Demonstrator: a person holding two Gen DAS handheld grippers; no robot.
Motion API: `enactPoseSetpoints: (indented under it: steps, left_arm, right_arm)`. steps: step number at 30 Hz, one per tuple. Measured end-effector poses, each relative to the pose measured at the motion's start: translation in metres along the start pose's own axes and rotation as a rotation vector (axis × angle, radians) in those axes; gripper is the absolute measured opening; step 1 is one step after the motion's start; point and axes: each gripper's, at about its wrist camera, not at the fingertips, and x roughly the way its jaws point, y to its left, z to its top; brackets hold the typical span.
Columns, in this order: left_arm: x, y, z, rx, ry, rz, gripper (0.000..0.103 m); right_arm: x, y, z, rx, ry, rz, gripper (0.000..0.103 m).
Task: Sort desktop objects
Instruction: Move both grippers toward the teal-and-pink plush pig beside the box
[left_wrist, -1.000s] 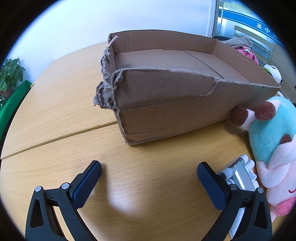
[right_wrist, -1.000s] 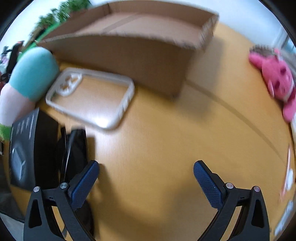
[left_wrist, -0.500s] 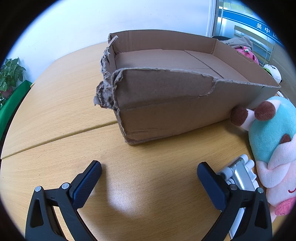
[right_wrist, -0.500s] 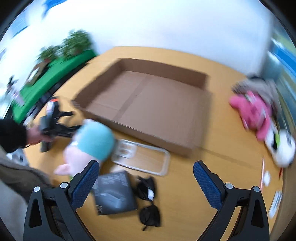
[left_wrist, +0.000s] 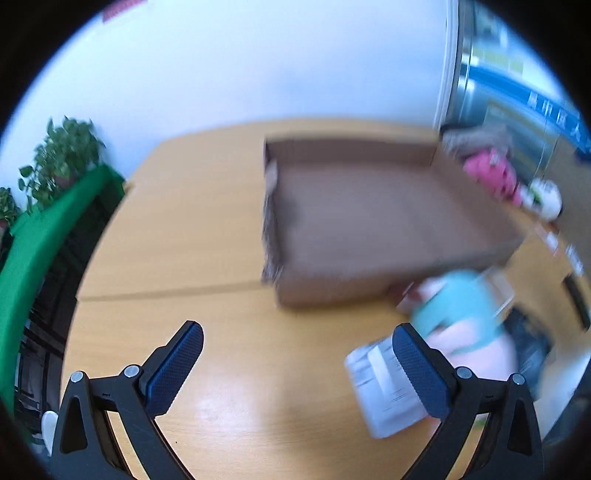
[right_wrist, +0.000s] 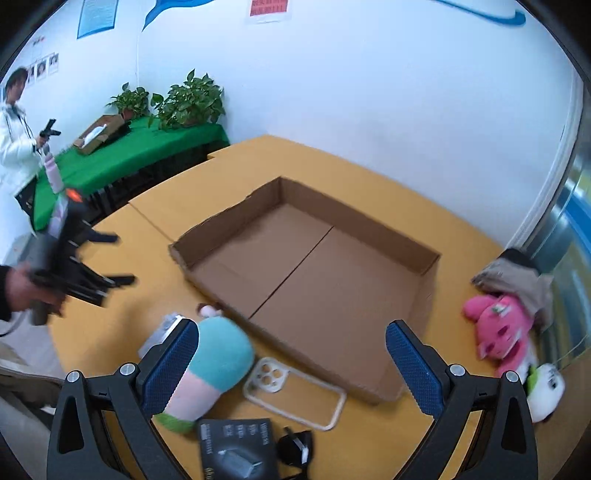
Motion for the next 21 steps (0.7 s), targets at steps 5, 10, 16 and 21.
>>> enactPoseSetpoints:
  steps: [5, 10, 16, 21]
  left_arm:
    - [-0.041, -0.024, 0.046, -0.123, -0.011, 0.009, 0.102]
    - [-0.065, -0.061, 0.071, -0.16, -0.084, 0.048, 0.102]
    - [-0.078, -0.099, 0.077, -0.18, -0.082, 0.129, 0.102]
    - [-0.076, -0.113, 0.067, -0.23, -0.028, 0.14, 0.102]
  right_arm:
    - [-0.009, -0.007, 0.015, 0.012, -0.024, 0.033, 0.103]
    - [-0.016, -0.011, 0.019, 0.004, -0.028, 0.082, 0.103]
    - [-0.002, -0.022, 0.002, 0.013, 0.11, 0.149, 0.103]
    - [0.006, -0.028, -0.013, 0.019, 0.181, 0.167, 0.103]
